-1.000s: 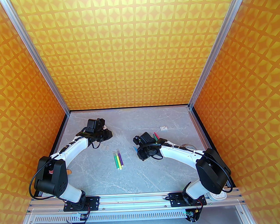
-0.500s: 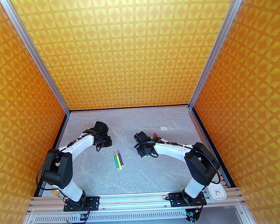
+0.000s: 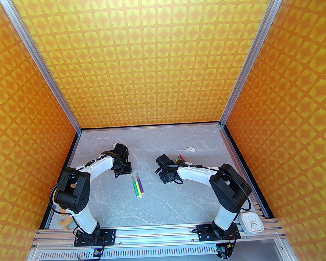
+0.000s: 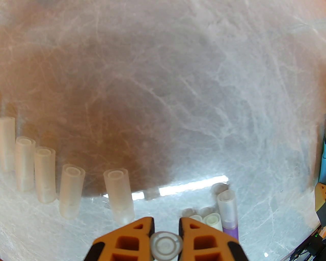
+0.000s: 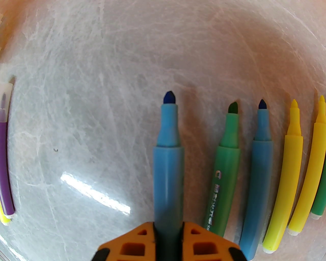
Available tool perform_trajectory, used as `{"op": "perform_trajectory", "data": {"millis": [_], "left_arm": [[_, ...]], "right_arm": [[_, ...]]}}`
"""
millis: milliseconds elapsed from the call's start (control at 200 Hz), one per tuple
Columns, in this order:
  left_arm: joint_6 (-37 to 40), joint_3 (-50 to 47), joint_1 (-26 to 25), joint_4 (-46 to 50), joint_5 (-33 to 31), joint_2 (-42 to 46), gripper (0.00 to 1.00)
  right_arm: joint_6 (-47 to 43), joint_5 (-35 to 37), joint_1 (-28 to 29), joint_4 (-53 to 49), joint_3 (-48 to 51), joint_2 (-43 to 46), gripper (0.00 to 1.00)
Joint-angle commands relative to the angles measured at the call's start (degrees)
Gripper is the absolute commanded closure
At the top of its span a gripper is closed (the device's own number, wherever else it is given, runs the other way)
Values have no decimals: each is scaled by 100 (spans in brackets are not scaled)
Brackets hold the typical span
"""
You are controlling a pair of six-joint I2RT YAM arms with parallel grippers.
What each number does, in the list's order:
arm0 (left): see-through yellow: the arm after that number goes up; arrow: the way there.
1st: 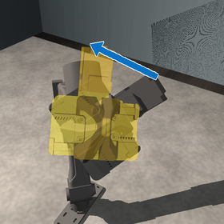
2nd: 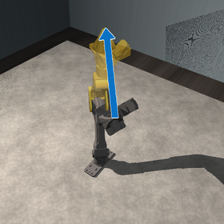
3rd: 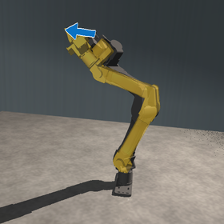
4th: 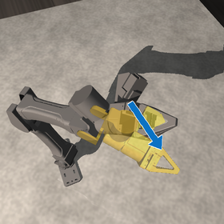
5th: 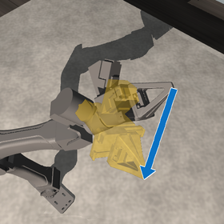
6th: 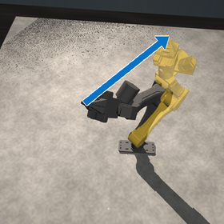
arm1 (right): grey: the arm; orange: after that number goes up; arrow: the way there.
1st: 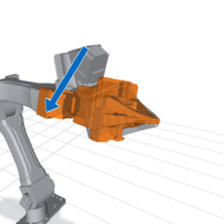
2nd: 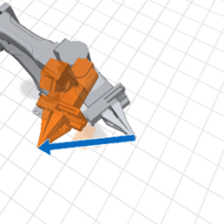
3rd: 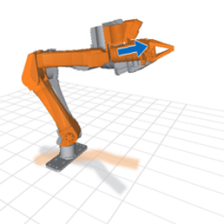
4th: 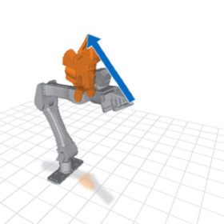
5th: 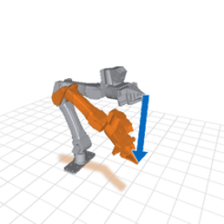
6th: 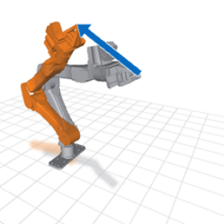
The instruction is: Open the pen caps
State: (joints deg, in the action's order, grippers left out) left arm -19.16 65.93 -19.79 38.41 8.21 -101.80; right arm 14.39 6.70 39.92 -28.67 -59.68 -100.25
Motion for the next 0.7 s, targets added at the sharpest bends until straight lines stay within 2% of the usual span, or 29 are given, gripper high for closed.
{"op": "perform_trajectory", "data": {"millis": [0, 335, 695], "left_arm": [[107, 114, -31, 73, -223, -123, 100], [45, 188, -31, 66, -507, -360, 100], [53, 244, -30, 172, -778, -536, 94]], "right_arm": [[101, 265, -30, 78, -36, -104, 100], [85, 556, -35, -51, -134, -278, 99], [29, 883, -34, -157, -142, -333, 93]]}}
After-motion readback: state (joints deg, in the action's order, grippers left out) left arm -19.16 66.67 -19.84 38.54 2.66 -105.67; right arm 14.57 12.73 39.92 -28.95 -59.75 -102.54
